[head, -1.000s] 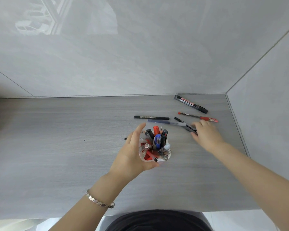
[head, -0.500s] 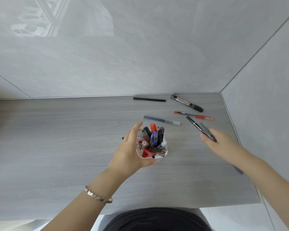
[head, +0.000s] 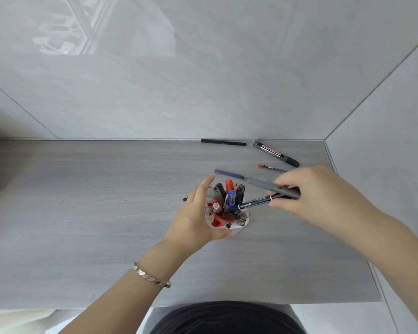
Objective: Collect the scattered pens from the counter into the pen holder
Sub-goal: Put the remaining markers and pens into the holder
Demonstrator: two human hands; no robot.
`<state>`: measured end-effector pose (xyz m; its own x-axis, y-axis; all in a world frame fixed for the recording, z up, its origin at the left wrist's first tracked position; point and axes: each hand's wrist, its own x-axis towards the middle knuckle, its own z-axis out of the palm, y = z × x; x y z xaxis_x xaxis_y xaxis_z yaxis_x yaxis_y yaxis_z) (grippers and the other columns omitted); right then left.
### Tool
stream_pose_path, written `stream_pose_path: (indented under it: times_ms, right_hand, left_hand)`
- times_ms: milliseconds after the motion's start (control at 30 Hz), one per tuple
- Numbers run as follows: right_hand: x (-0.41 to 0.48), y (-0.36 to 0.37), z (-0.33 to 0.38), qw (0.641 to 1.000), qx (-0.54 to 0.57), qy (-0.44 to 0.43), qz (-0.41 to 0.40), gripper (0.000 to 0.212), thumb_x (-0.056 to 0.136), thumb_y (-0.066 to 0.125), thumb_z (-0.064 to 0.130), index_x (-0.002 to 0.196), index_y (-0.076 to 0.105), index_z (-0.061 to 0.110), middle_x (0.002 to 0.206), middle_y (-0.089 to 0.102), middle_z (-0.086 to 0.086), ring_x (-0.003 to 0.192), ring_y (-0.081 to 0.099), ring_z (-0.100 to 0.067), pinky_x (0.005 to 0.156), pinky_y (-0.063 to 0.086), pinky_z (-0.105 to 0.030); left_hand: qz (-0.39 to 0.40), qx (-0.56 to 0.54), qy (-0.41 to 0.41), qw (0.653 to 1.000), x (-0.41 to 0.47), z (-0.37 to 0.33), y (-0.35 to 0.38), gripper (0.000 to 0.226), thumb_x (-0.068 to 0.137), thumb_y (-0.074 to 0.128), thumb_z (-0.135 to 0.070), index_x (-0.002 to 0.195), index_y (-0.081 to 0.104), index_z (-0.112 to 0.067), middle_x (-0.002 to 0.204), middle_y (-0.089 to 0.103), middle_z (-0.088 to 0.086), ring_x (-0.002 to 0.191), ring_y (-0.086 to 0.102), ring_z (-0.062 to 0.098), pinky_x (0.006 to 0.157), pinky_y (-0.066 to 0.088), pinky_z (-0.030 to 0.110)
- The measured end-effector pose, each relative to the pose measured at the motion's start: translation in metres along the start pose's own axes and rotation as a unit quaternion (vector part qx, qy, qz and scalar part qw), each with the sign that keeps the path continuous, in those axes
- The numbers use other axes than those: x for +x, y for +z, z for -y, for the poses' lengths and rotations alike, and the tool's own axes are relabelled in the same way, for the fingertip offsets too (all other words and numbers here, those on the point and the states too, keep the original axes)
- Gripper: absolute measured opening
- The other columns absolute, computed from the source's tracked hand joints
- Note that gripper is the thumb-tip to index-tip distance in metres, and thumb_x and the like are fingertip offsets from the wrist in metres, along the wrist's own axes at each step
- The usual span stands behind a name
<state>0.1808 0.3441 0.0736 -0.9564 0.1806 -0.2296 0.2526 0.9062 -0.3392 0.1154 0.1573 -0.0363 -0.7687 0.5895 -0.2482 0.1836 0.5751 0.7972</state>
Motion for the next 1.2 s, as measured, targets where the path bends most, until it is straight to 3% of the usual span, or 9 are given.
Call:
stream_pose_path:
  times_ms: [233, 333, 433, 533, 633, 767, 967, 1067, 1200]
  right_hand:
    - [0.024, 0.067, 0.031, 0.992, -0.019, -0.115, 0.038, 0.019, 0.09, 0.052, 0.022, 0.1, 0.062, 0.008, 0.1, 0.044, 0.0, 0.089, 0.057, -0.025, 0.074, 0.045, -0.036]
    - [0.015, 0.068, 0.027, 0.984, 0.145, -0.099, 0.008, 0.025, 0.087, 0.057, 0.028, 0.111, 0.059, 0.02, 0.102, 0.052, 0.007, 0.082, 0.051, 0.002, 0.076, 0.041, -0.015]
    - [0.005, 0.053, 0.012, 0.949, 0.316, -0.004, -0.014, 0.018, 0.091, 0.047, 0.018, 0.104, 0.054, 0.029, 0.088, 0.048, 0.008, 0.071, 0.049, 0.008, 0.068, 0.036, -0.004]
    - [-0.002, 0.045, -0.007, 0.883, 0.451, 0.125, 0.022, 0.033, 0.093, 0.031, 0.004, 0.106, 0.06, 0.016, 0.066, 0.044, -0.002, 0.044, 0.037, -0.003, 0.046, 0.031, -0.011]
    - [-0.008, 0.04, -0.017, 0.784, 0.593, 0.183, 0.002, 0.032, 0.094, 0.036, 0.001, 0.113, 0.059, 0.009, 0.061, 0.048, -0.007, 0.044, 0.041, -0.009, 0.044, 0.037, -0.012]
    - [-0.015, 0.043, -0.021, 0.682, 0.698, 0.217, -0.026, 0.022, 0.089, 0.044, -0.003, 0.089, 0.061, 0.011, 0.068, 0.057, -0.011, 0.044, 0.06, -0.008, 0.047, 0.052, -0.013]
    - [-0.023, 0.051, -0.031, 0.665, 0.725, 0.177, -0.014, 0.027, 0.084, 0.045, -0.012, 0.088, 0.067, 0.003, 0.073, 0.075, -0.009, 0.067, 0.073, -0.014, 0.058, 0.057, -0.015]
    - [-0.032, 0.049, -0.03, 0.661, 0.74, 0.117, -0.023, 0.035, 0.056, 0.077, 0.021, 0.086, 0.074, 0.004, 0.089, 0.075, -0.015, 0.086, 0.072, -0.026, 0.066, 0.058, -0.021]
    - [-0.035, 0.055, -0.027, 0.691, 0.709, 0.118, -0.079, 0.055, 0.045, 0.081, 0.05, 0.081, 0.075, 0.008, 0.091, 0.075, -0.011, 0.087, 0.072, -0.022, 0.069, 0.057, -0.017]
  left_hand:
    - [-0.004, -0.015, 0.01, 1.0, 0.003, 0.003, 0.003, 0.114, 0.054, 0.087, -0.019, 0.14, 0.014, -0.031, 0.133, 0.043, -0.004, 0.104, 0.045, 0.002, 0.078, 0.035, 0.008]
    - [-0.006, -0.017, 0.015, 1.0, 0.003, 0.004, 0.003, 0.113, 0.055, 0.087, -0.02, 0.139, 0.012, -0.033, 0.133, 0.04, -0.007, 0.111, 0.049, 0.006, 0.083, 0.037, 0.011]
    - [-0.012, -0.015, 0.011, 1.0, 0.003, 0.005, 0.003, 0.111, 0.055, 0.087, -0.021, 0.141, 0.016, -0.03, 0.138, 0.038, -0.004, 0.109, 0.041, 0.0, 0.084, 0.031, 0.008]
    - [-0.007, -0.012, 0.008, 1.0, 0.002, 0.005, 0.002, 0.111, 0.056, 0.087, -0.021, 0.141, 0.015, -0.03, 0.14, 0.037, -0.004, 0.108, 0.037, -0.001, 0.083, 0.028, 0.005]
    - [-0.005, -0.02, 0.002, 1.0, 0.003, 0.003, 0.002, 0.112, 0.055, 0.087, -0.021, 0.141, 0.016, -0.03, 0.141, 0.038, -0.003, 0.113, 0.043, 0.003, 0.089, 0.031, 0.011]
    - [-0.008, -0.017, -0.001, 1.0, 0.002, 0.002, 0.003, 0.112, 0.055, 0.087, -0.022, 0.14, 0.016, -0.031, 0.14, 0.039, -0.003, 0.121, 0.045, 0.011, 0.091, 0.032, 0.014]
    - [-0.007, -0.016, 0.002, 1.0, 0.002, 0.003, 0.002, 0.112, 0.055, 0.087, -0.022, 0.141, 0.015, -0.031, 0.14, 0.039, -0.003, 0.111, 0.044, 0.003, 0.084, 0.03, 0.005]
    - [-0.014, -0.008, 0.007, 1.0, 0.002, 0.004, 0.003, 0.112, 0.055, 0.087, -0.023, 0.14, 0.015, -0.031, 0.14, 0.04, -0.002, 0.118, 0.048, 0.011, 0.086, 0.033, 0.01]
    - [-0.021, -0.001, 0.013, 1.0, 0.001, 0.005, 0.004, 0.112, 0.054, 0.088, -0.025, 0.14, 0.016, -0.029, 0.137, 0.042, -0.001, 0.117, 0.05, 0.013, 0.087, 0.036, 0.014]
